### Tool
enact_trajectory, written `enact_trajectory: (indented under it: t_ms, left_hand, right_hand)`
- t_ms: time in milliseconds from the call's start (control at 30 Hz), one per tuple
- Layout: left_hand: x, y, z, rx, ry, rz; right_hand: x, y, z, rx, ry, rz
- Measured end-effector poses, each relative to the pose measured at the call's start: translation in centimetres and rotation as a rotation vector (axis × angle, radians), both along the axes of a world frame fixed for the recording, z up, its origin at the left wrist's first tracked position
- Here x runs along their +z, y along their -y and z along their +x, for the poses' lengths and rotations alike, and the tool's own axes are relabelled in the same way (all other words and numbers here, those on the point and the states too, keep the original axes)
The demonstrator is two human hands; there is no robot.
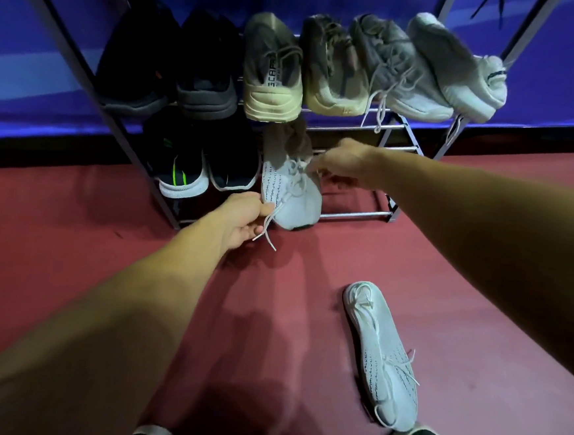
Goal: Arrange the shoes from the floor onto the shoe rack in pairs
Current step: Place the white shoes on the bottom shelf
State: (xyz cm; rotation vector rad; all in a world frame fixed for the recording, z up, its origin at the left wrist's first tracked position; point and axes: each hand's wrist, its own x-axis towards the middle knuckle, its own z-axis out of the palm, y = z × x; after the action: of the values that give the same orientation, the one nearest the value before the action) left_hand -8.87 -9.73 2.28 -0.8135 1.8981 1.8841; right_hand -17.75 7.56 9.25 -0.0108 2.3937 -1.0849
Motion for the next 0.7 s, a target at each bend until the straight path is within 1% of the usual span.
enact_trajectory:
  t_ms: [100,200,267,400,567,633,700]
  left_hand:
    - [-0.1,-0.6,-0.6,0.092,-0.010,0.043]
    - [-0.2,-1.3,-0.9,0.149,-0.011,0.082]
    - [-0.2,-1.7,-1.1,0.189,-0.005,0.107]
    - [-0.2,-2.2,-1.6,0.304,-0.008,0.197]
    - [0.3,-1.9,-2.4,0.448,-0.042,0.251]
    - [0.5,-1.8,-2.6,0.479,-0.045,0.249]
    - [0.6,-1.9,-2.6,0.475,-0.027,0.211]
  right_hand:
    - [-1.2,-0.5,0.5,0.101,0.085,0.157]
    - [-2.0,-1.0,0.9,0.143,0.228,0.189]
    - [-2.4,-1.1,1.2,0.151,0.290,0.150]
    - [-2.5,-0.6,0.7,0.042,0.234,0.062]
    - [-2.5,0.7,0.2,-0.153,0.365,-0.122]
    - [-2.7,1.3,0.1,-0.230,0.366,-0.176]
    - [-3.0,1.8,0.2,-0.261,0.329,-0.189]
